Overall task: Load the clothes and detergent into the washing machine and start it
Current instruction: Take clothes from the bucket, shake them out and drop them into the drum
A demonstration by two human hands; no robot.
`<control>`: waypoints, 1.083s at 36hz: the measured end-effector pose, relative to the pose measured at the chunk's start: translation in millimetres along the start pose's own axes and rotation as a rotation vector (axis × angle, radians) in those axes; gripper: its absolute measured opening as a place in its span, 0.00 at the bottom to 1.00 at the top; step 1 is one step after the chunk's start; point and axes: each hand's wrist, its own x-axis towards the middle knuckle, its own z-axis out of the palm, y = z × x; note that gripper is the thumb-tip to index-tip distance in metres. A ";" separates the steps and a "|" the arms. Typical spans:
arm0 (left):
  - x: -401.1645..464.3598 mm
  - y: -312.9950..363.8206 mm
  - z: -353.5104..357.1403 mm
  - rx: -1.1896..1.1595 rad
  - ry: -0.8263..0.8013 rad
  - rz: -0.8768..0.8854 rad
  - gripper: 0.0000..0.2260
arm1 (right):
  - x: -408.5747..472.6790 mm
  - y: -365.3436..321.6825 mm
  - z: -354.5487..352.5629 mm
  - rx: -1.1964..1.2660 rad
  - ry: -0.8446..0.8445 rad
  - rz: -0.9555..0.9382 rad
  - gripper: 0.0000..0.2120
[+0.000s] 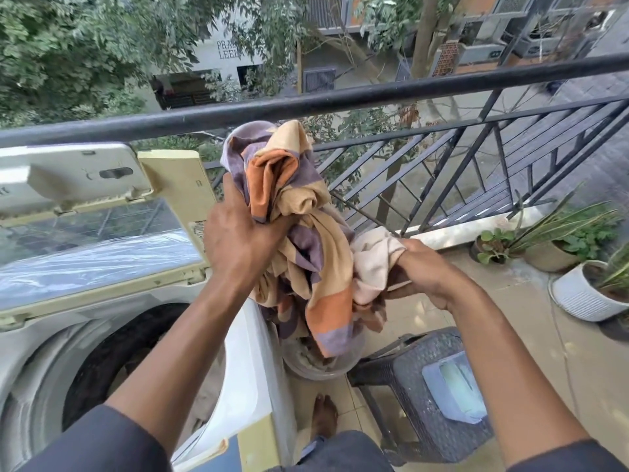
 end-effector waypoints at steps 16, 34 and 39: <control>-13.5 -31.6 7.4 -0.280 -0.311 -0.170 0.44 | -18.6 -35.3 16.7 0.501 0.062 -0.424 0.14; -29.0 -14.9 13.3 -0.213 -0.356 0.041 0.41 | -44.3 -55.7 59.0 0.282 -0.223 -0.509 0.14; -30.1 1.6 10.8 -0.191 -0.218 0.118 0.44 | -41.2 -48.9 38.9 0.334 -0.273 -0.630 0.17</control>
